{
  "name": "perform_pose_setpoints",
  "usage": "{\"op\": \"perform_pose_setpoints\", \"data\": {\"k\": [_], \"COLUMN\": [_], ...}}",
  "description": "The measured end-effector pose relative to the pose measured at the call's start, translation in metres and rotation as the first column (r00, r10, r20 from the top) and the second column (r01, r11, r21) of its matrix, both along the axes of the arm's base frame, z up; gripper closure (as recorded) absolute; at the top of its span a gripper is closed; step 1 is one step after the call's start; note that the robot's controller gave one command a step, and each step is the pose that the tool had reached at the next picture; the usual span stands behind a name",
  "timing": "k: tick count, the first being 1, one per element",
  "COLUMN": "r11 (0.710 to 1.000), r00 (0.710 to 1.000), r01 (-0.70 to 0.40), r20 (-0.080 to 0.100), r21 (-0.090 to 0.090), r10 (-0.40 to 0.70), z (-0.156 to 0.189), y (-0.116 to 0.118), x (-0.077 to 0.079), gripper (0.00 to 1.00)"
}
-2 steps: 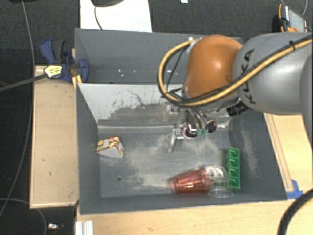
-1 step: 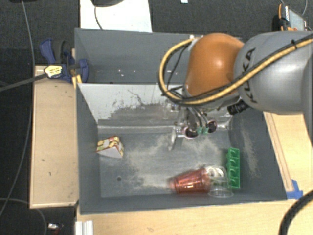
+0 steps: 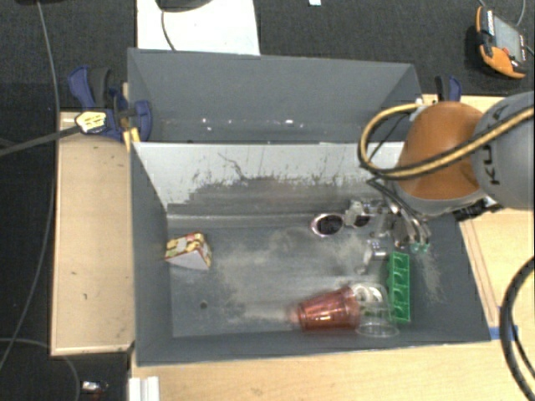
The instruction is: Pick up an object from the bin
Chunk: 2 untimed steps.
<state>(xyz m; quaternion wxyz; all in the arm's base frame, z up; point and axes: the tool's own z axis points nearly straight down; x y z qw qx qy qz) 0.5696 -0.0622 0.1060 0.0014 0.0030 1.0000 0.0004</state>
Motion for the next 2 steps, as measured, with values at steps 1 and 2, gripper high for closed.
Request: {"op": "perform_pose_setpoints", "data": {"k": [1, 2], "r11": [0.994, 0.987], "r00": [0.994, 0.987], "r01": [-0.108, -0.159], "r20": [0.008, 0.001], "r21": [0.001, -0.001], "r10": [0.108, 0.159], "z": [0.006, -0.005], "y": [-0.015, -0.038], "x": [0.001, 0.021], "gripper": [0.0, 0.0]}}
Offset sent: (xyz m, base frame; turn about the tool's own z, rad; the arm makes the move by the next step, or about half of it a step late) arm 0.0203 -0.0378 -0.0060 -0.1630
